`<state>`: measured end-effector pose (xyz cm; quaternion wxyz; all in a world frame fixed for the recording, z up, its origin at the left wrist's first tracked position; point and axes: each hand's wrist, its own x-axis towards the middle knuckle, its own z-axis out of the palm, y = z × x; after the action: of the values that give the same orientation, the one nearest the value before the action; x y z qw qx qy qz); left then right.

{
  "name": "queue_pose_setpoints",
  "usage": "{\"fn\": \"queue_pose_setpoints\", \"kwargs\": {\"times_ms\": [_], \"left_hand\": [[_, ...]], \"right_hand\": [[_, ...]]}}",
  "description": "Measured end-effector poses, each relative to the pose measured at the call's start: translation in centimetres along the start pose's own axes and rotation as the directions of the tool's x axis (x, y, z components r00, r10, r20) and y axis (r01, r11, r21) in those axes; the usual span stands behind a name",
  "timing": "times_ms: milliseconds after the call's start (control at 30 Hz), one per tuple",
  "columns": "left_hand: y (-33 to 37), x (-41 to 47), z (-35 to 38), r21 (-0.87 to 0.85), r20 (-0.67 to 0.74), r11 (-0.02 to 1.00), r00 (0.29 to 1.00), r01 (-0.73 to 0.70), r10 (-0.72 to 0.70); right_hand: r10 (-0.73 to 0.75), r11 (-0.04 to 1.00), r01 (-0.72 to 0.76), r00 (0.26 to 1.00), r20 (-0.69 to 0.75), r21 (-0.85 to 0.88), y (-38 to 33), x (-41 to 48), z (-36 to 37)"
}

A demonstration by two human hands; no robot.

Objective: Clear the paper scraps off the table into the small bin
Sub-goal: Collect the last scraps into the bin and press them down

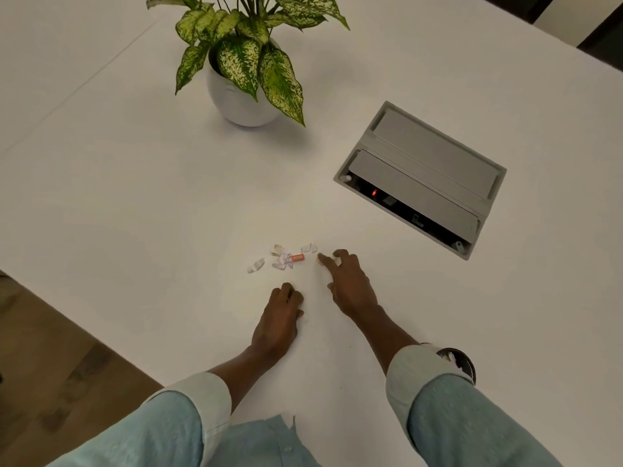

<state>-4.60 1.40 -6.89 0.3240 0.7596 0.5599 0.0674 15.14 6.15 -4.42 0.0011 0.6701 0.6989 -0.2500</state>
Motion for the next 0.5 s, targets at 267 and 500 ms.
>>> {"fn": "queue_pose_setpoints", "kwargs": {"times_ms": [267, 500], "left_hand": [[1.1, 0.3, -0.3, 0.107, 0.023, 0.992, 0.997, -0.07, 0.068], [1.7, 0.5, -0.1, 0.031, 0.063, 0.999, 0.998, -0.014, 0.012]], "right_hand": [[-0.003, 0.993, -0.007, 0.997, -0.081, -0.119, 0.0, -2.2, 1.9], [0.231, 0.97, -0.218, 0.963, -0.139, 0.107, 1.4, -6.4, 3.1]]}}
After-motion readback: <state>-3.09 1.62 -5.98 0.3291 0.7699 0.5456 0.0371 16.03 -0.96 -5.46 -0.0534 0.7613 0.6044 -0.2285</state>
